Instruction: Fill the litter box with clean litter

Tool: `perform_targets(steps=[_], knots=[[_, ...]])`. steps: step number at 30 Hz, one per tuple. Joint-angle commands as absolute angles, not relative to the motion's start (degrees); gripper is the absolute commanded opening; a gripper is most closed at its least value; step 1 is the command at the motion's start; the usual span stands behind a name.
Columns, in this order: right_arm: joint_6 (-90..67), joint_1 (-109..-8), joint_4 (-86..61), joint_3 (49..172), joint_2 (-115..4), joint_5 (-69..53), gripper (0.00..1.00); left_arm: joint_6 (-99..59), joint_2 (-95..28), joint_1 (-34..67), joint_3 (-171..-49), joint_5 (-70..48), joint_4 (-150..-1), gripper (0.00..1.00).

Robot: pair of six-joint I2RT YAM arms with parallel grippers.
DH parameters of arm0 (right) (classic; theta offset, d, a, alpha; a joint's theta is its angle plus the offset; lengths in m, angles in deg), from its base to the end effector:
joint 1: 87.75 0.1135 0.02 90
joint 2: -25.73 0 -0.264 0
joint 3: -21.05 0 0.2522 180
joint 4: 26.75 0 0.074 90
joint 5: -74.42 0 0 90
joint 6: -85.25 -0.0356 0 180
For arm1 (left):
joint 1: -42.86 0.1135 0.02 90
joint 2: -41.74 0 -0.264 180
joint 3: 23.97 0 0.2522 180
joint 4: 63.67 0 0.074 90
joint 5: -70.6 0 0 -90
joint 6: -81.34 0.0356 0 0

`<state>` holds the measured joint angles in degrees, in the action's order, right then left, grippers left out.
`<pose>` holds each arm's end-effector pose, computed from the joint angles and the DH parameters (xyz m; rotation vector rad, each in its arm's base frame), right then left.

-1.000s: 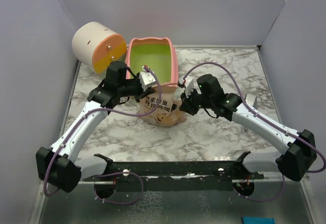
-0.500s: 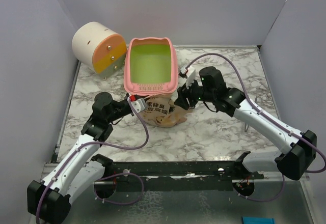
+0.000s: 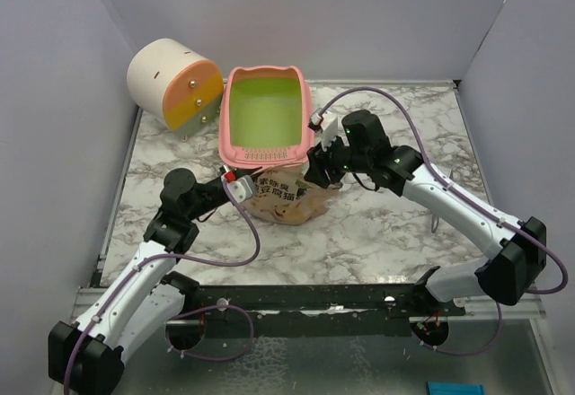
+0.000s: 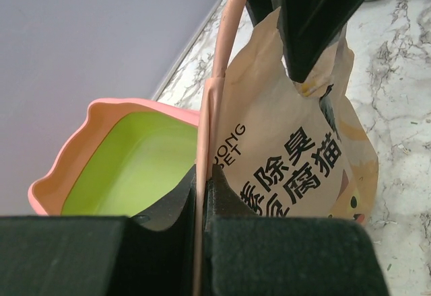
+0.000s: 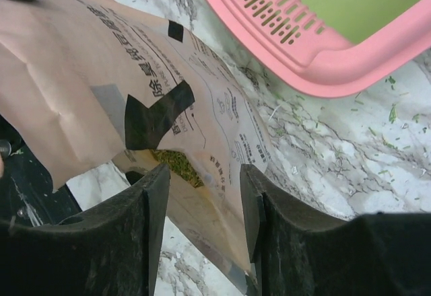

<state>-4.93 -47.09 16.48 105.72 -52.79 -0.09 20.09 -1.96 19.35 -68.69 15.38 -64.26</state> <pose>0.2249 0.2057 0.3339 -0.9312 2.0805 0.6848 0.1611 -0.0922 0.3012 1.0896 1.1424 -0.4017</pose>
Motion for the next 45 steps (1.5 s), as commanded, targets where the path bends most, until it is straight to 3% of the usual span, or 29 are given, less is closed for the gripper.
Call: perform_targets(steps=[1,18,19,21,22,30,36,37,39,40,42,45], knots=[[-5.0,-47.0,18.7,104.8,-53.5,0.0,0.45,19.3,1.1,19.3,-70.3,12.2,-51.0,0.0],[-4.5,-47.0,11.5,100.8,-58.3,-9.1,0.43,15.0,-1.8,19.4,-71.5,16.0,-47.5,0.0],[-4.4,-47.0,11.2,101.2,-59.0,-9.2,0.38,14.7,-1.8,19.4,-71.5,16.1,-47.5,0.0],[-4.5,-47.0,11.2,102.8,-60.3,-10.7,0.04,14.4,-1.7,19.4,-71.4,16.5,-47.4,0.0],[-5.0,-47.0,11.4,103.8,-60.8,-12.3,0.01,14.2,-1.7,19.4,-71.4,16.7,-47.4,0.0],[-9.6,-47.0,11.0,108.5,-57.5,-27.8,0.01,13.7,-2.2,19.4,-70.4,18.4,-47.4,0.0],[-11.3,-47.0,13.8,111.6,-57.3,-32.5,0.01,13.2,-4.2,19.3,-71.4,20.7,-47.4,0.0],[-11.6,-47.0,14.4,111.8,-57.4,-32.6,0.08,13.2,-4.4,19.2,-71.7,20.8,-47.4,0.0],[-12.1,-47.0,15.2,111.8,-56.9,-31.5,0.46,13.4,-4.7,19.1,-72.0,20.5,-47.4,0.0],[-12.4,-47.0,15.4,111.4,-56.4,-30.6,0.57,13.6,-4.7,19.0,-72.0,20.4,-47.4,0.0],[-12.5,-47.0,15.7,110.7,-54.8,-27.1,0.64,13.8,-4.9,19.0,-72.2,20.4,-47.4,0.0],[-11.9,-47.0,17.9,110.5,-53.9,-22.0,0.65,14.0,-5.1,18.9,-72.4,20.3,-47.4,0.0]])
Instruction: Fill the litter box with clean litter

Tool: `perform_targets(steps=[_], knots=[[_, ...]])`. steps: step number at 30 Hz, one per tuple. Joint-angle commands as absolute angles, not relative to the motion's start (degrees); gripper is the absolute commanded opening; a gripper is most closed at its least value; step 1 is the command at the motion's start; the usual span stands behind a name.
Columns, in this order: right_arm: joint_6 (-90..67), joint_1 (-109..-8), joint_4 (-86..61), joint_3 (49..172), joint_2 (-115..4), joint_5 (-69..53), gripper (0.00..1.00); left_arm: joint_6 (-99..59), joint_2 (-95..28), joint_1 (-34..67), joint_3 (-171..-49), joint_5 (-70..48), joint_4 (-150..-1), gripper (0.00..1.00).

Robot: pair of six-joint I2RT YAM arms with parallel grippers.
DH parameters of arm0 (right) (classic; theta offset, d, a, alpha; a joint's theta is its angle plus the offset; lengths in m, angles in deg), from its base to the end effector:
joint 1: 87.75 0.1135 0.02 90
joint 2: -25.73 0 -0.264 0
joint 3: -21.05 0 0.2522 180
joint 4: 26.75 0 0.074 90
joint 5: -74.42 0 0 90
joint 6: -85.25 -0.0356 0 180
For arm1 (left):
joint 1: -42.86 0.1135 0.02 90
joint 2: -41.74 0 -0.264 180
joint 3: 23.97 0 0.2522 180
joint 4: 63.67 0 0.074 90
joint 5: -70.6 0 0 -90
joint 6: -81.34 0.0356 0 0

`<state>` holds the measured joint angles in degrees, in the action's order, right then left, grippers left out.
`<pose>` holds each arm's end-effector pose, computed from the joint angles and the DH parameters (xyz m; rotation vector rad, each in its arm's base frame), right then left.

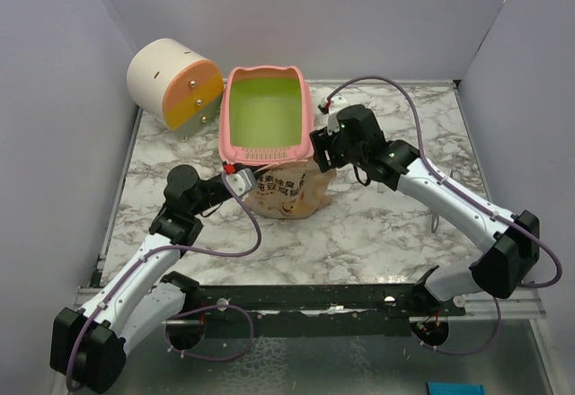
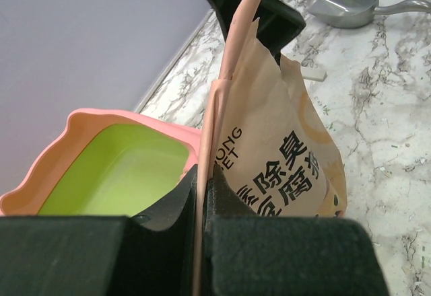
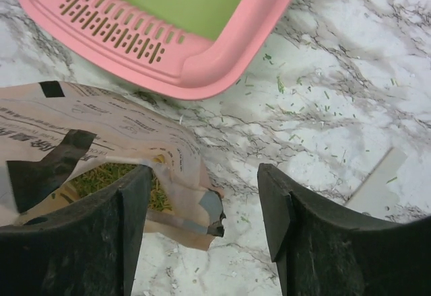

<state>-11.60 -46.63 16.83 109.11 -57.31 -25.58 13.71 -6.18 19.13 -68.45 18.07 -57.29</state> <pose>0.2485 0.2088 0.3296 -0.5704 2.1708 0.2598 0.1716 -0.0991 0.2996 1.0528 1.1409 -0.5141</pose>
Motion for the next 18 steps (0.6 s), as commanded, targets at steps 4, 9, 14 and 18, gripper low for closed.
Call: perform_targets(steps=[4,9,14,18], knots=[[-10.9,-47.0,21.0,110.4,-54.2,-20.3,0.65,14.2,-5.8,18.8,-72.9,20.6,-47.4,0.0],[-9.9,-47.0,21.6,109.7,-54.9,-19.7,0.64,14.2,-6.4,18.6,-73.5,20.8,-47.4,0.0],[-9.4,-47.0,23.8,110.5,-55.6,-15.1,0.64,14.0,-6.8,18.3,-74.1,20.7,-47.4,0.0],[-8.3,-47.0,25.2,109.3,-56.6,-16.3,0.64,14.1,-6.9,18.2,-74.4,20.8,-47.4,0.0]])
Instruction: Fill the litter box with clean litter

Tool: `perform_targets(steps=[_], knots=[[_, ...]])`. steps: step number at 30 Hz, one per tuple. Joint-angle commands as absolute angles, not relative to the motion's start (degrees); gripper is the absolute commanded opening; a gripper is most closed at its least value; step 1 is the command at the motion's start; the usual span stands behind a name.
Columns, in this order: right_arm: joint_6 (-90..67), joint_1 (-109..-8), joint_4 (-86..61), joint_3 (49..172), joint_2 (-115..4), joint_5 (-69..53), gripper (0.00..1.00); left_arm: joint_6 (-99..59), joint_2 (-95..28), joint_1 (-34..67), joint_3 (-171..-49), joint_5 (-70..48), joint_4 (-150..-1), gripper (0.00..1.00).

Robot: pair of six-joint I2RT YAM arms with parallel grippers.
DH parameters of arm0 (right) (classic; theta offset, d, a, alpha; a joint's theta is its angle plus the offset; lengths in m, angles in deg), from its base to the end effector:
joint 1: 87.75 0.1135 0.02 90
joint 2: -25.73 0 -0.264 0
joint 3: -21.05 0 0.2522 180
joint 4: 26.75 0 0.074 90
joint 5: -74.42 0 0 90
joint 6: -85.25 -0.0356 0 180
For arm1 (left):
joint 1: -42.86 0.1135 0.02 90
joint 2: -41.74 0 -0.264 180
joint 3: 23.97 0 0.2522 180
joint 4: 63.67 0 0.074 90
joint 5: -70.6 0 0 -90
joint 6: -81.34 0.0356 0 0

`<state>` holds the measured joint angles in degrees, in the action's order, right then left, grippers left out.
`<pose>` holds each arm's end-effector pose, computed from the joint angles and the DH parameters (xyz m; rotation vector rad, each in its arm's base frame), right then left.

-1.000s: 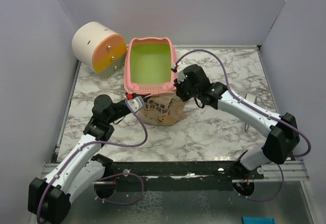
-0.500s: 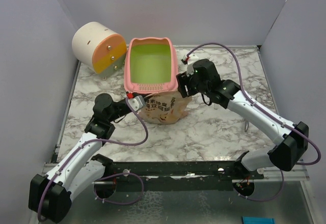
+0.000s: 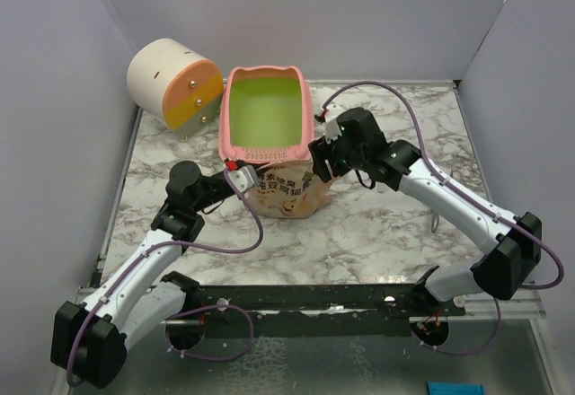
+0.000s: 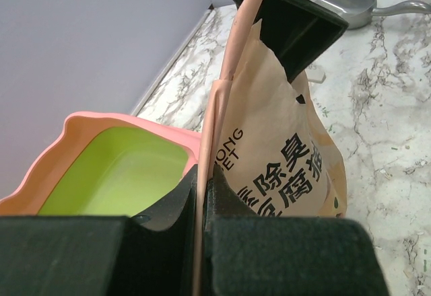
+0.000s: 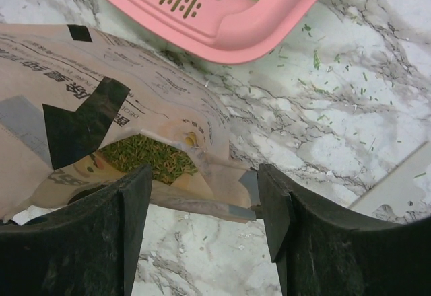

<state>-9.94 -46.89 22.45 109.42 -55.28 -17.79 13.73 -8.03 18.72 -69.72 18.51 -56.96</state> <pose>0.2357 0.2021 0.3335 -0.6940 2.2226 0.3657 0.1763 -0.1030 0.3022 1.0633 1.1378 -0.5266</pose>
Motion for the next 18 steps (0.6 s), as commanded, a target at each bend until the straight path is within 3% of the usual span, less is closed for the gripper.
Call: perform_targets(steps=[1,10,13,18], knots=[[-8.3,-47.0,26.1,109.3,-57.0,-16.4,0.64,14.2,-6.9,18.2,-74.4,20.9,-47.4,0.0],[-8.1,-47.0,37.4,108.2,-53.3,-9.4,0.62,14.7,-8.4,18.2,-74.9,21.0,-47.4,0.0],[-7.9,-47.0,43.0,106.9,-53.1,-9.3,0.56,14.6,-8.7,18.2,-75.1,21.3,-47.4,0.0],[-10.6,-47.0,39.6,104.0,-49.5,-11.0,0.53,14.1,-8.9,18.1,-74.9,22.1,-47.4,0.0]])
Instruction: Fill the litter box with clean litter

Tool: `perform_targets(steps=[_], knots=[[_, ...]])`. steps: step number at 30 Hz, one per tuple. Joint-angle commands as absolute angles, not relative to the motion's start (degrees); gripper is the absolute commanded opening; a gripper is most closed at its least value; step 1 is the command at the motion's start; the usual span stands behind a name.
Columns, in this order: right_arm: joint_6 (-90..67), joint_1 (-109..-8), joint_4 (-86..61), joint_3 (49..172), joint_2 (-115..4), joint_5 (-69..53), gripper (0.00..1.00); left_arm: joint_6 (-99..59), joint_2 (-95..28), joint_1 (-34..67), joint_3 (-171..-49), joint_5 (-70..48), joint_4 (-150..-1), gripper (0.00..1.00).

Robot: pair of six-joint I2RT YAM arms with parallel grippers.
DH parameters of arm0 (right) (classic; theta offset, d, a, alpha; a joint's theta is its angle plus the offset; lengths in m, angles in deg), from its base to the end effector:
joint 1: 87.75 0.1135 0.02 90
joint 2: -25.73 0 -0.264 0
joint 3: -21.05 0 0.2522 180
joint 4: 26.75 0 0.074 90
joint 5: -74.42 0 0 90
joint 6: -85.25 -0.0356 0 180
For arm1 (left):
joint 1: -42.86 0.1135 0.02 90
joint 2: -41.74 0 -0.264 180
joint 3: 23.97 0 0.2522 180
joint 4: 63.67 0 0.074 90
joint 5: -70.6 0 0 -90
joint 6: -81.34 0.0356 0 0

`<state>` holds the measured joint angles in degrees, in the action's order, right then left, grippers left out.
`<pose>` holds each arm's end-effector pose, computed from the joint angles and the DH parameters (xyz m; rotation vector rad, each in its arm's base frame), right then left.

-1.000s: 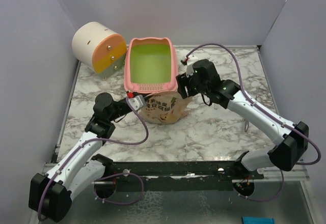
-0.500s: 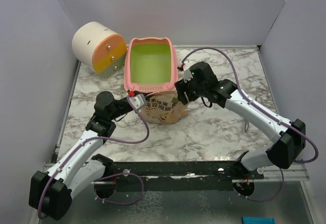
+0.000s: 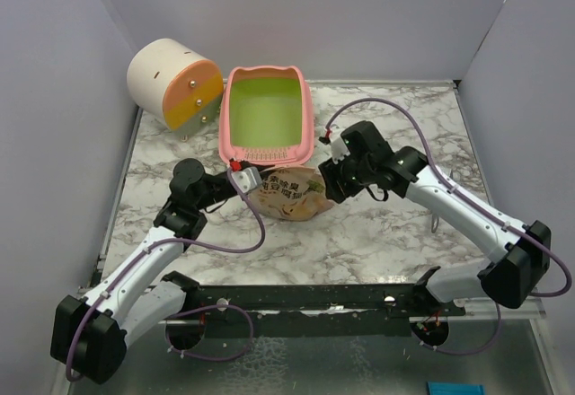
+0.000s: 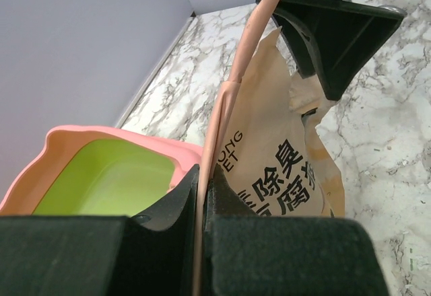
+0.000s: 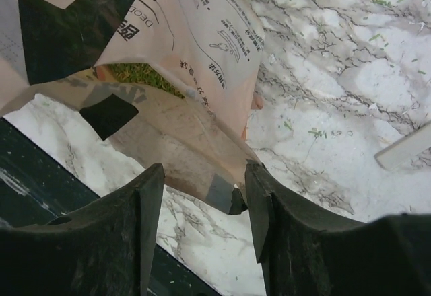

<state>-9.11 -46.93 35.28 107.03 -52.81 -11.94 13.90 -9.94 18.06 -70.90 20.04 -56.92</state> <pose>0.2112 0.1855 0.3156 -0.8278 2.4302 0.3901 0.1803 -0.1082 0.3033 1.0919 1.1289 -0.5575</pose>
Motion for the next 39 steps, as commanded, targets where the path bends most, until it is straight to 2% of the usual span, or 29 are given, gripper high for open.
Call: perform_targets(steps=[1,3,7,9,13,15,17,21,24,30,39], knots=[[-11.5,-47.0,38.3,104.0,-48.7,-12.0,0.54,13.9,-8.9,18.0,-74.8,22.1,-47.4,0.0],[-13.7,-47.0,35.9,104.7,-47.2,-16.2,0.57,13.7,-8.5,17.9,-74.4,21.7,-47.4,0.0],[-18.8,-47.2,29.8,106.0,-43.1,-32.6,0.62,13.8,-6.6,17.8,-73.8,19.3,-47.4,0.0],[-19.3,-48.6,26.7,107.2,-41.7,-31.7,0.65,13.8,-5.7,17.8,-73.5,18.5,-47.4,0.0],[-20.0,-55.5,24.0,112.2,-44.0,-22.1,0.7,11.9,-4.9,17.7,-73.4,16.2,-47.4,0.03],[-20.4,-59.8,24.3,115.9,-47.1,-20.4,0.71,8.8,-4.7,17.6,-73.9,13.6,-47.4,0.12],[-21.6,-66.7,22.9,117.4,-50.0,-16.6,0.73,3.3,-4.4,17.6,-75.0,9.1,-47.4,0.28],[-27.0,-82.8,18.9,115.4,-56.9,-8.8,0.75,-6.9,-2.9,17.7,-79.5,0.7,-50.9,0.49],[-32.2,-90.3,18.8,112.6,-61.4,-11.9,0.72,-7.3,-2.3,17.7,-85.1,-2.0,-59.4,0.49],[-40.7,-97.8,10.4,96.3,-57.8,-14.5,0.58,-5.3,-4.7,17.7,-91.6,0.3,-73.2,0.49],[-40.1,-99.0,9.6,86.5,-54.8,-24.9,0.57,-6.7,-14.0,17.6,-100.8,4.5,-87.7,0.45]])
